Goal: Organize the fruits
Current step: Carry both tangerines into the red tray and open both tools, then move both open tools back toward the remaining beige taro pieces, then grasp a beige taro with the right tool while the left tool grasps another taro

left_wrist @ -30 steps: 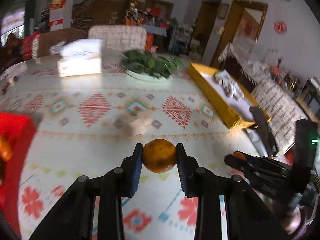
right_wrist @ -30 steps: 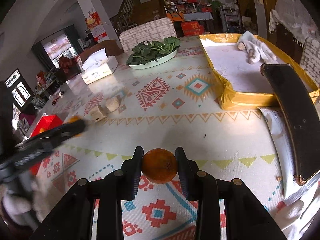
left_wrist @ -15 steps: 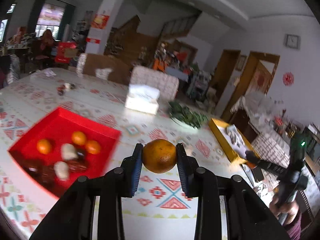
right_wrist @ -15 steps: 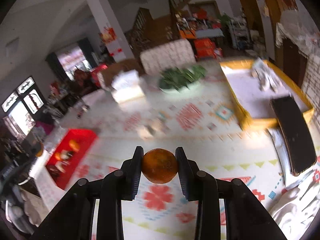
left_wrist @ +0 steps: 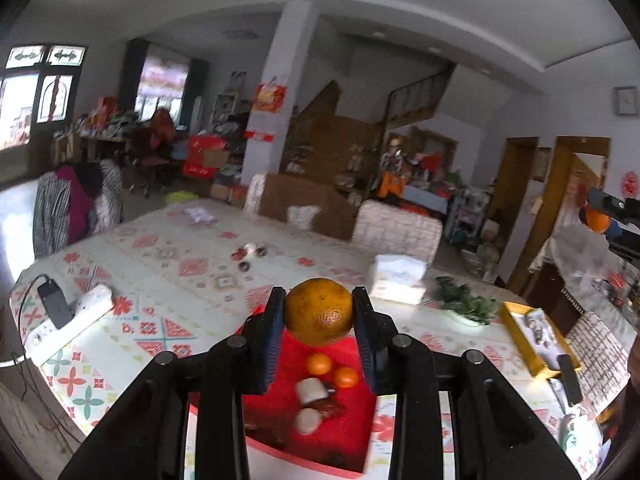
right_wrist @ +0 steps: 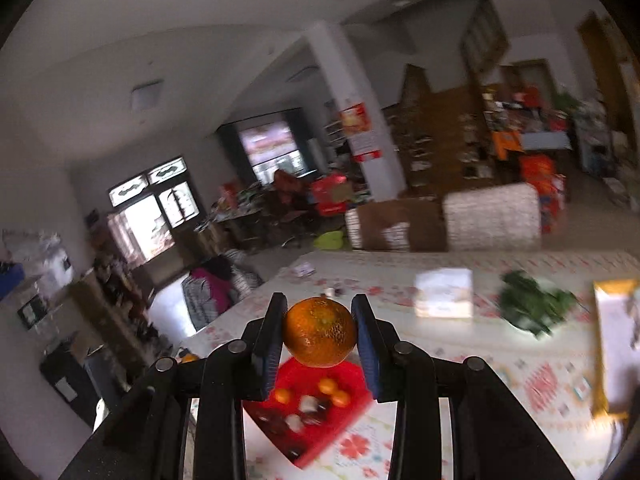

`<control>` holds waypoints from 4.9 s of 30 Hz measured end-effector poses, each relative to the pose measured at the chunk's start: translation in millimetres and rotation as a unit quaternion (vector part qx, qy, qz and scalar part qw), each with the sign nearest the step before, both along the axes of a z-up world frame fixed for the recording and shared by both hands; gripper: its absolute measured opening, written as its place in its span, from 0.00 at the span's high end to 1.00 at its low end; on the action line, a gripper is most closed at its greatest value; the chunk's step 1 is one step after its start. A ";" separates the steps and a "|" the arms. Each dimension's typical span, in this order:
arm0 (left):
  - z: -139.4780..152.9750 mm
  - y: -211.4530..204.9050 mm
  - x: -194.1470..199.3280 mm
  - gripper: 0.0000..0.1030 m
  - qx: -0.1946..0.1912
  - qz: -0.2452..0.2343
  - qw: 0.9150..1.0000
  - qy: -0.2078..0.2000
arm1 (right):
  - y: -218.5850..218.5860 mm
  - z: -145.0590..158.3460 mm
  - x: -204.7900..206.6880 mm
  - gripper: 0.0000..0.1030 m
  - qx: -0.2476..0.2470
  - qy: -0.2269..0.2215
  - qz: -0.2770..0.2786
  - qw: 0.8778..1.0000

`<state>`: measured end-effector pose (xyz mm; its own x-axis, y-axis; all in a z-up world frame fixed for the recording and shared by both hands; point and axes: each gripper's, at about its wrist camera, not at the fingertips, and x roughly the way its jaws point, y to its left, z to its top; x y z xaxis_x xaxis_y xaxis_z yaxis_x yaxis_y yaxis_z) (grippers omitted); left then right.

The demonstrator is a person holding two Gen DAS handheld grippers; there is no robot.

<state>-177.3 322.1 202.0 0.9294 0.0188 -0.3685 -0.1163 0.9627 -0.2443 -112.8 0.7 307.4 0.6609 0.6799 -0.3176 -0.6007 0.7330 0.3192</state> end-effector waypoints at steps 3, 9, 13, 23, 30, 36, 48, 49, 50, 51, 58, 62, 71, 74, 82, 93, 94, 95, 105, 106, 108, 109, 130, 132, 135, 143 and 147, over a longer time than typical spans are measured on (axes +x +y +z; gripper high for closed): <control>-25.3 15.2 23.3 0.69 -0.016 0.001 0.999 0.036 | 51.7 -36.8 17.1 0.63 -0.036 0.039 0.032 0.998; -88.0 27.8 94.3 0.69 -0.041 -0.004 0.991 0.125 | 133.6 -156.4 59.0 0.64 -0.127 0.126 0.068 0.982; -126.9 32.6 143.6 0.69 -0.046 0.003 0.982 0.184 | 153.7 -222.2 80.9 0.64 -0.170 0.158 0.067 0.970; -164.3 38.9 181.3 0.69 -0.059 0.015 0.970 0.236 | 185.7 -280.1 103.6 0.64 -0.231 0.162 0.074 0.957; -152.0 41.7 174.6 0.45 -0.062 0.024 0.975 0.214 | 189.7 -278.2 101.5 0.45 -0.221 0.153 0.081 0.960; -120.5 20.7 144.8 0.35 -0.025 0.035 0.982 0.181 | 173.6 -254.4 80.6 0.44 -0.217 0.116 0.063 0.967; -77.8 -83.6 38.2 0.13 0.056 0.040 0.993 0.095 | 73.0 -229.2 24.6 0.36 -0.179 0.103 -0.026 0.978; -76.7 -91.9 31.5 0.13 0.058 0.038 0.993 0.093 | 65.1 -229.4 20.7 0.36 -0.175 0.105 -0.034 0.978; -75.4 -100.3 24.3 0.13 0.060 0.036 0.994 0.089 | 57.1 -229.2 17.6 0.36 -0.170 0.109 -0.042 0.979; -74.7 -107.8 18.1 0.13 0.063 0.035 0.994 0.085 | 43.4 -229.6 11.8 0.35 -0.160 0.115 -0.056 0.979; -71.4 -159.8 -2.8 0.13 0.123 0.026 0.989 0.072 | -19.8 -229.2 -12.2 0.33 -0.088 0.146 -0.111 0.979; -72.6 -180.7 -4.5 0.13 0.140 0.012 0.987 0.073 | -37.2 -226.0 -19.2 0.33 -0.086 0.140 -0.126 0.978; -85.4 -204.0 17.9 0.13 0.159 -0.005 0.982 0.099 | -63.1 -229.6 -8.3 0.29 -0.074 0.139 -0.145 0.977; -93.7 -207.8 29.8 0.13 0.160 -0.010 0.981 0.113 | -71.7 -236.9 2.6 0.29 -0.070 0.152 -0.150 0.974; -109.1 -219.0 48.8 0.13 0.168 -0.022 0.977 0.131 | -95.8 -252.4 20.8 0.29 -0.062 0.176 -0.174 0.967; -117.0 -227.2 54.3 0.13 0.191 -0.026 0.973 0.129 | -113.3 -258.8 30.4 0.29 -0.061 0.188 -0.194 0.961; -117.5 -225.5 54.8 0.13 0.187 -0.027 0.973 0.131 | -113.8 -257.8 30.8 0.29 -0.064 0.186 -0.196 0.961; -117.9 -223.3 55.8 0.13 0.183 -0.027 0.974 0.132 | -114.8 -255.5 31.8 0.29 -0.068 0.183 -0.197 0.961; -124.6 -194.2 61.3 0.13 0.094 -0.044 0.983 0.149 | -144.8 -234.0 95.0 0.29 -0.084 0.170 -0.214 0.958; -125.0 -194.4 61.6 0.13 0.089 -0.050 0.984 0.149 | -144.7 -237.3 103.8 0.30 -0.084 0.177 -0.212 0.957; -126.7 -194.4 63.8 0.13 0.077 -0.061 0.983 0.152 | -142.2 -246.1 122.6 0.41 -0.085 0.194 -0.206 0.955; -127.6 -194.1 65.5 0.13 0.074 -0.063 0.983 0.154 | -140.2 -252.6 133.6 0.44 -0.086 0.204 -0.205 0.953; -135.3 -216.8 94.9 0.13 0.069 -0.135 0.972 0.177 | -140.0 -292.4 152.0 0.67 -0.186 0.267 -0.239 0.915; -136.5 -222.8 104.7 0.13 0.064 -0.149 0.970 0.184 | -153.9 -292.4 134.4 0.67 -0.184 0.266 -0.246 0.914; -141.7 -235.2 124.0 0.13 0.047 -0.165 0.965 0.200 | -167.6 -292.1 112.2 0.66 -0.175 0.257 -0.248 0.917; -161.6 -276.1 184.6 0.14 -0.015 -0.193 0.954 0.230 | -172.4 -293.0 95.4 0.66 -0.154 0.240 -0.237 0.929; -173.1 -302.5 209.6 0.14 0.001 -0.196 0.951 0.240 | -172.5 -294.0 95.7 0.66 -0.141 0.243 -0.227 0.933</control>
<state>32.3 19.7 28.9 0.5892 -0.2935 -0.7528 0.1540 0.9554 -0.2519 -17.1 -171.8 13.4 0.5920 0.2101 -0.7780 -0.0435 0.9723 0.2295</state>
